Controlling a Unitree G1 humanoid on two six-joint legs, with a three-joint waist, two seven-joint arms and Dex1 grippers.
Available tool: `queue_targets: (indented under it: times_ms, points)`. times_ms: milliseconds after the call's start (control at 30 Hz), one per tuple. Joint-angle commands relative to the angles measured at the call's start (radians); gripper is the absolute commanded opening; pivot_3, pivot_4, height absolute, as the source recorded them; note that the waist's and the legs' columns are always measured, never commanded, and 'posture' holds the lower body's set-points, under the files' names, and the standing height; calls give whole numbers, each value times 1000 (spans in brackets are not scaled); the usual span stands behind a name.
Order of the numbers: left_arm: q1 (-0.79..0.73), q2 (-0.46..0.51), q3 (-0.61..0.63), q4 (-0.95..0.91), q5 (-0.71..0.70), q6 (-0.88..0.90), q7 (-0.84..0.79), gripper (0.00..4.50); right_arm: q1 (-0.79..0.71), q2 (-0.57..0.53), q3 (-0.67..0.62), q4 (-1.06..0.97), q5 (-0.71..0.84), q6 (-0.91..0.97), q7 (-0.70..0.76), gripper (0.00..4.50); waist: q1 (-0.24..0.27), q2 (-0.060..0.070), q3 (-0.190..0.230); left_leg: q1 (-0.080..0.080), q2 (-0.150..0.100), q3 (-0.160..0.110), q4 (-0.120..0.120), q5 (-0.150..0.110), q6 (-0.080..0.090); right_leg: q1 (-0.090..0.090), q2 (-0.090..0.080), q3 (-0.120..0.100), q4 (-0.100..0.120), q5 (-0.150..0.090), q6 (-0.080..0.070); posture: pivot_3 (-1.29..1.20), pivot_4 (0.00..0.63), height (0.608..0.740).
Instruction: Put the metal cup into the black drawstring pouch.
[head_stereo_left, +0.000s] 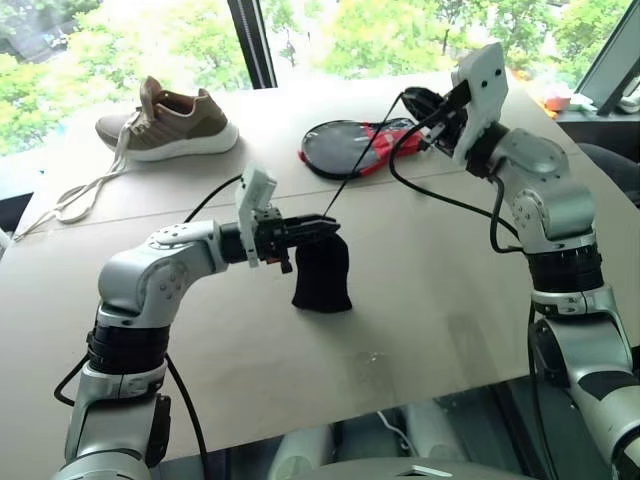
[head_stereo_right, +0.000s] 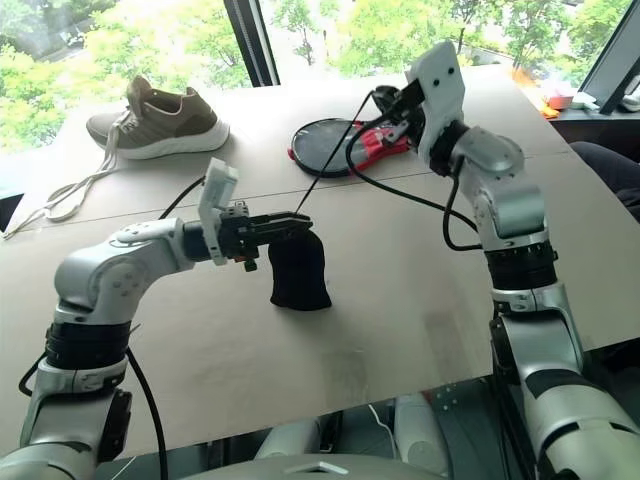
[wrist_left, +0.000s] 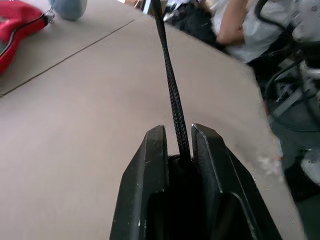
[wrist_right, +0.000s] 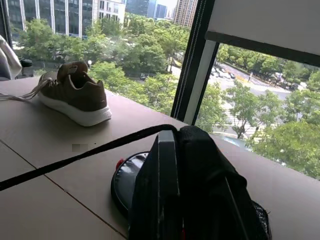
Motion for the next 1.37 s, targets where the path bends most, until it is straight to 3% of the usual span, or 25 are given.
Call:
queue_targets:
  times_ms: [33, 67, 233, 400, 567, 800, 933, 1100, 1367]
  points:
    - [13, 22, -67, 38, 148, -139, -8, 2069, 89, -105, 76, -74, -45, 33, 134, 1907, 12, 0, 0, 0, 0, 1, -1, 0, 0, 0, 0, 0, 0, 0, 0, 0, 150, 740]
    - [13, 10, -63, 46, 158, -155, 1, 2620, 121, -132, 96, -99, -49, 43, 167, 2515, 14, 0, 0, -1, 0, 1, -1, 0, 0, 0, 0, 0, -2, 0, 0, 0, 150, 740]
    - [41, 15, 54, 6, 90, -164, -30, 4373, 227, -200, 69, -189, -22, 128, 215, 4386, 11, 0, 0, -3, 0, 1, -1, 0, 0, -2, -1, 0, -1, 0, 0, 0, 150, 740]
    - [174, 175, 154, -108, 10, -141, -191, 4442, 333, -225, 9, -251, 16, 129, 231, 4448, 7, 0, 0, -1, 2, 3, -3, 0, 0, -2, 0, 3, -1, 0, 0, 0, 150, 740]
    - [240, 226, 191, -79, 66, -174, -171, 4442, 433, -211, -68, -287, 75, 127, 234, 4448, 24, 0, 1, 0, 1, 2, -4, 0, 1, -1, -1, 2, -2, 0, 0, 0, 150, 740]
    - [440, 127, 289, -35, 206, -393, -13, 4442, 618, -189, -202, -269, 112, -24, 246, 4448, 38, 0, 1, 0, 1, 3, -6, -1, 2, -1, -1, 3, -6, 1, -1, 0, 150, 740]
    - [546, 70, 284, -30, 312, -517, 73, 4442, 717, -180, -243, -252, 125, -131, 288, 4448, 39, 0, 0, 1, 2, 3, -6, -1, 2, 1, 0, 2, -6, 1, -2, 0, 150, 740]
    - [591, 40, 290, -17, 322, -568, 88, 4442, 797, -171, -268, -257, 158, -264, 377, 4448, 40, 0, 0, 2, 2, 4, -7, -1, 2, 1, 0, 3, -6, 1, -2, 0, 150, 740]
    - [634, 27, 310, -40, 278, -614, 56, 4442, 795, -218, -244, -237, 171, -249, 439, 4448, 40, 0, 0, 12, 3, 5, -9, -4, 6, 8, 0, 4, -6, 2, -3, 0, 150, 740]
